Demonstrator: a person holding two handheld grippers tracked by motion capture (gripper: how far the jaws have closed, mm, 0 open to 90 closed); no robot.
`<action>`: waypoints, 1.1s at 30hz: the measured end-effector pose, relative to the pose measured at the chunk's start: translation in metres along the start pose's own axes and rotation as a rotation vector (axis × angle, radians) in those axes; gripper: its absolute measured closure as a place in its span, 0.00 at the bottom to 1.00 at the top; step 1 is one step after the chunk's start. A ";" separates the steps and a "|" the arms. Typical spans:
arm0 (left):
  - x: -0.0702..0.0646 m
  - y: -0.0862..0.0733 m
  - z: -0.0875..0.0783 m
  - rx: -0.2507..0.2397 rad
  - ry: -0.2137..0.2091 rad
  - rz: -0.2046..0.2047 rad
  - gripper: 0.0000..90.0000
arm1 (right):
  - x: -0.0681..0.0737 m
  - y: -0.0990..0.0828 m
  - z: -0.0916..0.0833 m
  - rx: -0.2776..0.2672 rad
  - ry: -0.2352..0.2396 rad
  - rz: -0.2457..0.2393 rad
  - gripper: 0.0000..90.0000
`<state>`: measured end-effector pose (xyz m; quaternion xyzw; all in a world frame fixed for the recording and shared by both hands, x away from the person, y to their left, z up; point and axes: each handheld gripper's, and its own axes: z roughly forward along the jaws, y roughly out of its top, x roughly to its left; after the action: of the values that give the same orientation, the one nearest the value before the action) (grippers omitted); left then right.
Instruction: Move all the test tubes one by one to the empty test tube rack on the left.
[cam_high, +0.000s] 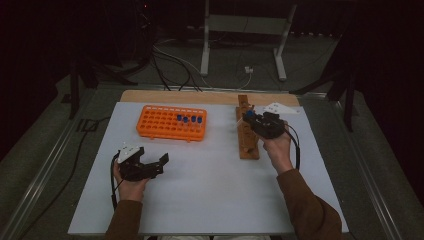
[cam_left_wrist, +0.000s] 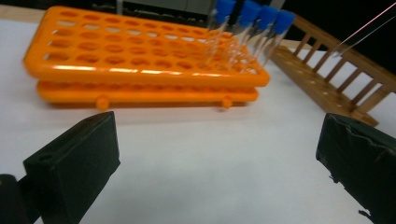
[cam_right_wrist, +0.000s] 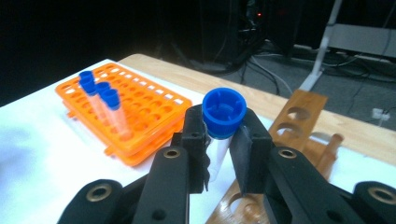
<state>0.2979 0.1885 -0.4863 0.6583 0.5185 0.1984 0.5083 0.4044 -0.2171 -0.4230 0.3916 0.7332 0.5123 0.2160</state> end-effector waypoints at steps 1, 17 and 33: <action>-0.002 0.001 0.001 -0.001 -0.009 0.001 0.01 | 0.001 -0.002 -0.001 0.000 0.005 0.000 0.86; -0.048 0.015 0.024 0.040 -0.105 0.132 0.01 | 0.031 -0.019 -0.008 0.028 0.105 0.016 0.85; -0.103 0.024 0.060 0.076 -0.108 0.284 0.06 | 0.050 -0.022 -0.011 0.072 0.175 0.027 0.85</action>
<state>0.3171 0.0705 -0.4626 0.7535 0.3990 0.2128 0.4773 0.3586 -0.1874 -0.4351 0.3626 0.7620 0.5205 0.1300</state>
